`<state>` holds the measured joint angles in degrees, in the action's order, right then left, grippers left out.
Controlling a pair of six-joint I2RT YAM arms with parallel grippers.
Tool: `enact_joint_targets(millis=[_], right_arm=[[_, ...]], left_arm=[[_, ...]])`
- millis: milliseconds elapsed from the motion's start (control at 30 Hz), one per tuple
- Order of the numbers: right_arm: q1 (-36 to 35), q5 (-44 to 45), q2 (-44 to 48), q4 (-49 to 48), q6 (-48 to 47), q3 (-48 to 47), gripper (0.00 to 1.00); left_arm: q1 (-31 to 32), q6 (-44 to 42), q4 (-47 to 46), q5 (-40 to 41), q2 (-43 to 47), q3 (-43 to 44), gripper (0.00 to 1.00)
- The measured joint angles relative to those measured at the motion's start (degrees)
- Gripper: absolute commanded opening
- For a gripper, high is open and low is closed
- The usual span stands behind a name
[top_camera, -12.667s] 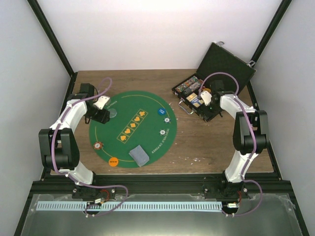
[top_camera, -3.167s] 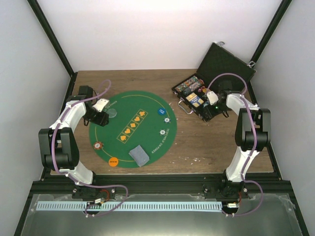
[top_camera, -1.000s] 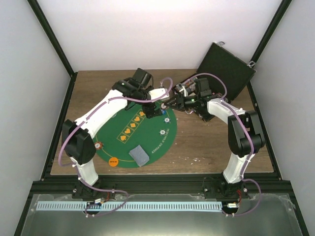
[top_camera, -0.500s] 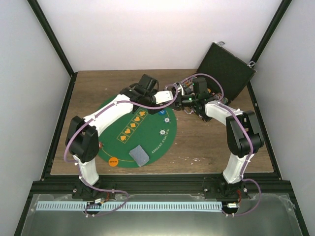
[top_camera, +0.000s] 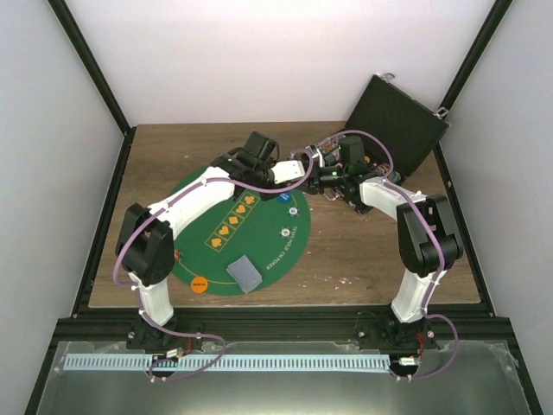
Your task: Distribute texas hold em gaming equipment
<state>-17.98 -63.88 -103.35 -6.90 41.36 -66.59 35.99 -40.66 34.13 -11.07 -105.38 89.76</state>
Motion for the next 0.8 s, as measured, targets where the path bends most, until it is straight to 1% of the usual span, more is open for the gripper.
enact_joint_targets(millis=[67, 100, 167, 200, 233, 300, 367, 400, 467, 633, 800], right_arm=[[0.0, 0.0, -0.1, 0.0, 0.1, 0.0, 0.02], [0.0, -0.2, -0.1, 0.0, 0.1, 0.0, 0.09], [0.0, -0.3, -0.2, 0.5, -0.1, 0.0, 0.31], [-0.1, -0.2, -0.2, 1.1, -0.3, 0.0, 0.41], [-0.1, -0.2, -0.3, 2.0, -0.9, -0.2, 0.48], [-0.3, -0.2, -0.7, 4.6, -2.6, -0.8, 0.61], [-0.5, -0.3, -1.4, 6.7, -5.3, -1.6, 0.69], [-0.5, -0.3, -1.6, 7.5, -6.6, -1.7, 0.71], [-0.6, 0.4, -2.2, 9.2, -8.8, -1.7, 0.73], [-0.6, 1.6, -3.6, 12.6, -12.9, -1.7, 0.73], [0.6, 5.1, -3.9, 16.4, -16.6, -1.9, 0.74]], left_arm=[[0.0, 0.1, 0.2, -0.2, 0.0, 0.0, 0.00], [0.0, 0.2, 0.4, -0.2, 0.0, 0.0, 0.00], [0.0, 0.6, 0.7, -0.2, 0.0, 0.0, 0.00], [0.0, 0.8, 1.0, -0.1, 0.0, 0.0, 0.00], [0.0, 1.0, 1.4, -0.2, -0.1, 0.0, 0.00], [0.1, 1.5, 2.2, 0.0, -0.4, 0.0, 0.00], [0.2, 2.1, 3.1, 0.5, -0.6, -0.2, 0.00], [0.1, 2.4, 3.8, 0.8, -0.6, -0.6, 0.00], [-0.1, 3.1, 5.2, 1.2, -0.6, -1.5, 0.00], [-0.1, 4.9, 8.5, 2.5, -0.9, -4.1, 0.00], [-0.1, 6.3, 10.5, 3.1, -1.8, -5.8, 0.00]])
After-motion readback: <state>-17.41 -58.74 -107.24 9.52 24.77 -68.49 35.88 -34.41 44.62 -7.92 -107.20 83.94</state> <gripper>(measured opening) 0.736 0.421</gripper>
